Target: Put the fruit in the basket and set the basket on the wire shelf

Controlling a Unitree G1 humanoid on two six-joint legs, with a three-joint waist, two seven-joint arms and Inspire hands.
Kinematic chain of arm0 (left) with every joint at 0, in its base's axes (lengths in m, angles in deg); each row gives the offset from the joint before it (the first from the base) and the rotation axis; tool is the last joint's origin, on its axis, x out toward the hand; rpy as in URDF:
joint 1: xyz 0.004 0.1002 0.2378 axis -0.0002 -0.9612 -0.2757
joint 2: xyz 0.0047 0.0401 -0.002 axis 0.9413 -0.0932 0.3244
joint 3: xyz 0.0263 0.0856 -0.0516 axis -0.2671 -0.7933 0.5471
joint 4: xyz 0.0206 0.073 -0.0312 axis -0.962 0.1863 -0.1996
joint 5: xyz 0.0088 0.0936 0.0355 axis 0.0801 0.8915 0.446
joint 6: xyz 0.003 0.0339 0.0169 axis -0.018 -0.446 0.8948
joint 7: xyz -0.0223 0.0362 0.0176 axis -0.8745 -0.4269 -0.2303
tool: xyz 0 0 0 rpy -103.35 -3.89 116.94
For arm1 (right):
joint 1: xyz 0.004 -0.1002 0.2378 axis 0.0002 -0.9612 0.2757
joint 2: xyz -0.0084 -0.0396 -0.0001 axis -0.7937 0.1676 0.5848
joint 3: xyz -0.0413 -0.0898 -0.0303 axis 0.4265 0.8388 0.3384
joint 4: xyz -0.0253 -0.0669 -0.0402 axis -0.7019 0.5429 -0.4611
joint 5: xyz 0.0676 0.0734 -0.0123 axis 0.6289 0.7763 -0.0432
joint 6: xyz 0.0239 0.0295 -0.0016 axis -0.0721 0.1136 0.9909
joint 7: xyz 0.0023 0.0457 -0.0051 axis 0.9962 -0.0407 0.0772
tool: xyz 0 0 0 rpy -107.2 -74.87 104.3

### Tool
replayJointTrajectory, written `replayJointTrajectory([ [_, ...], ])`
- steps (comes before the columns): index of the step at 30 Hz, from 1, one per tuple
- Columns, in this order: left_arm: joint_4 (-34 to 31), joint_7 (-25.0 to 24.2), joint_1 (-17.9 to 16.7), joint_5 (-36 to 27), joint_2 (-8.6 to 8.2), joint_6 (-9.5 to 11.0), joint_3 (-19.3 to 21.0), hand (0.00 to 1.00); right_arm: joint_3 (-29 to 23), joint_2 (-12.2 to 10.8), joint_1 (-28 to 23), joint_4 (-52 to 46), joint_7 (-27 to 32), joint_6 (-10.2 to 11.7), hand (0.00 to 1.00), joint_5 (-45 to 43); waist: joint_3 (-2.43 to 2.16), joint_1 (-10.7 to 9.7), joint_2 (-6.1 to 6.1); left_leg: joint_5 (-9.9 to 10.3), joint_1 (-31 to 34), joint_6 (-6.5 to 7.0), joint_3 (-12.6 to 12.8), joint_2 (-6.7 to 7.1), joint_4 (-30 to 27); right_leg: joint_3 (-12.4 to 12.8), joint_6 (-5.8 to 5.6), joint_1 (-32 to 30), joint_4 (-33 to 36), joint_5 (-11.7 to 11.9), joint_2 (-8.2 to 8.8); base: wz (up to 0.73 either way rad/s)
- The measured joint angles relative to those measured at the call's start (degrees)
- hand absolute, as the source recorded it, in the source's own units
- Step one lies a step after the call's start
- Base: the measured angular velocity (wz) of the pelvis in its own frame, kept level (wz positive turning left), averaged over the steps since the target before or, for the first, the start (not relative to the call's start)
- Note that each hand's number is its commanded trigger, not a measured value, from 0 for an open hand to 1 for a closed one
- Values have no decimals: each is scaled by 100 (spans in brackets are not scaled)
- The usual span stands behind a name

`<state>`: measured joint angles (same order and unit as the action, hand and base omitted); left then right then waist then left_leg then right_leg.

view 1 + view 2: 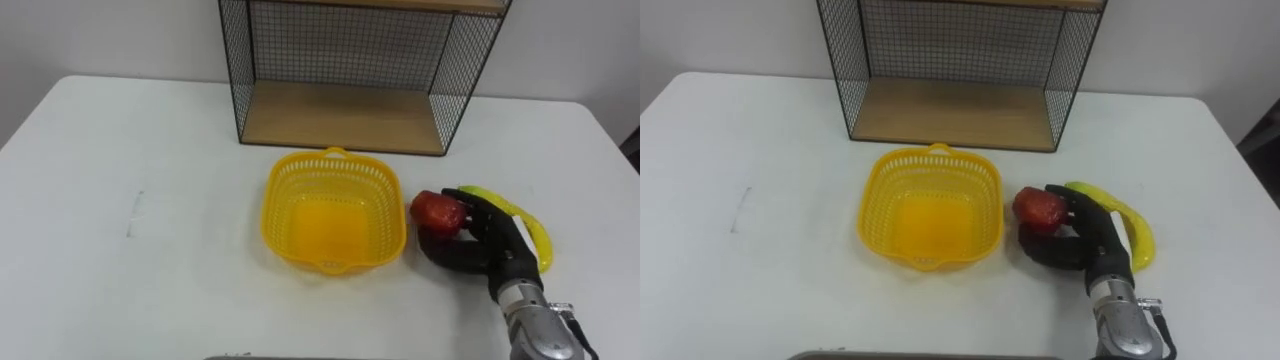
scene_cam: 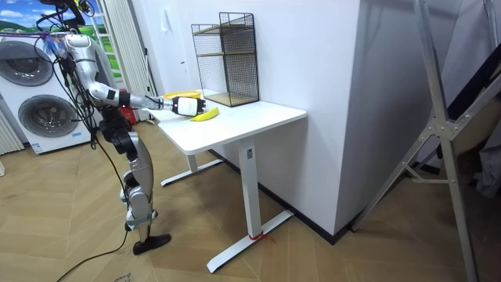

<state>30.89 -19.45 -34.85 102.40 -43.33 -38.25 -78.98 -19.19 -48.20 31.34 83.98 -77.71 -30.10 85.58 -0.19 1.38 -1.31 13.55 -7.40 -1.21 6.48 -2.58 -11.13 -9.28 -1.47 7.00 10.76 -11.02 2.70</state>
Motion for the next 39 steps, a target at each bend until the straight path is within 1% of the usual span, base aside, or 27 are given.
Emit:
replayJointTrajectory([
  [2,37,0,8,0,-77,-1,-1,0,-3,-3,0,0,-15,4,100,111,0,3,50,1,-31,1,17,-3,12,6,1,22,0,2,0,0],
  [4,38,0,6,0,-109,-3,-3,0,-3,-8,0,-1,-36,4,100,209,1,4,71,1,-39,1,32,-12,15,8,8,24,1,7,-7,-3],
  [9,88,0,-19,9,-126,-15,11,0,-5,-9,-1,-82,-62,-51,100,242,-4,20,94,1,-57,0,93,-25,33,59,16,-5,10,12,-19,-6],
  [10,108,0,-41,15,-139,-16,16,0,-10,-11,-18,-191,-58,-116,100,230,-12,19,91,1,-51,0,104,-23,36,69,15,-9,7,12,-18,-4],
  [13,200,-1,-40,28,-160,-29,20,0,-11,-38,-19,-456,-45,-128,100,195,-12,22,100,0,-34,0,117,-22,40,79,14,-25,-5,12,-20,0],
  [20,204,-1,-49,20,-170,-29,21,0,-33,-175,-15,-1028,6,-128,100,195,-7,45,69,0,-25,0,128,-20,26,87,11,-21,-15,10,-17,0],
  [23,206,-1,-5,20,-185,-20,14,0,-32,-182,-17,-1249,31,-129,100,197,-2,53,61,0,-25,0,130,-18,22,92,11,-26,-6,10,-15,0],
  [25,205,-1,13,21,-188,-2,5,0,-22,-180,-9,-1600,102,-128,100,194,1,70,55,0,-15,0,143,-18,11,122,10,-46,2,10,-18,-4],
  [28,211,0,8,21,-183,10,-7,0,-19,-178,-1,-1901,182,-123,100,170,0,74,23,0,-16,0,142,-16,11,128,10,-59,5,9,-18,0],
  [30,204,0,-16,23,-183,32,-32,0,24,-179,-1,-2102,272,-122,100,-30,-4,74,9,0,-5,0,143,-16,17,133,10,-105,5,9,-20,0],
  [34,209,0,-16,20,-176,105,-43,0,27,-179,2,-2461,271,-100,100,-421,-2,80,7,0,5,0,143,-16,30,132,9,-98,5,9,-23,0],
  [36,213,0,-22,-2,-176,107,-52,0,43,-179,45,-2467,255,-89,100,-603,-4,82,-3,0,14,0,143,-16,28,129,8,-94,9,11,-23,0],
  [39,213,0,17,-5,-174,109,-51,0,91,-180,51,-2472,192,-89,100,-1118,-5,80,-2,0,14,0,140,-17,32,119,8,-89,1,14,-21,0],
])
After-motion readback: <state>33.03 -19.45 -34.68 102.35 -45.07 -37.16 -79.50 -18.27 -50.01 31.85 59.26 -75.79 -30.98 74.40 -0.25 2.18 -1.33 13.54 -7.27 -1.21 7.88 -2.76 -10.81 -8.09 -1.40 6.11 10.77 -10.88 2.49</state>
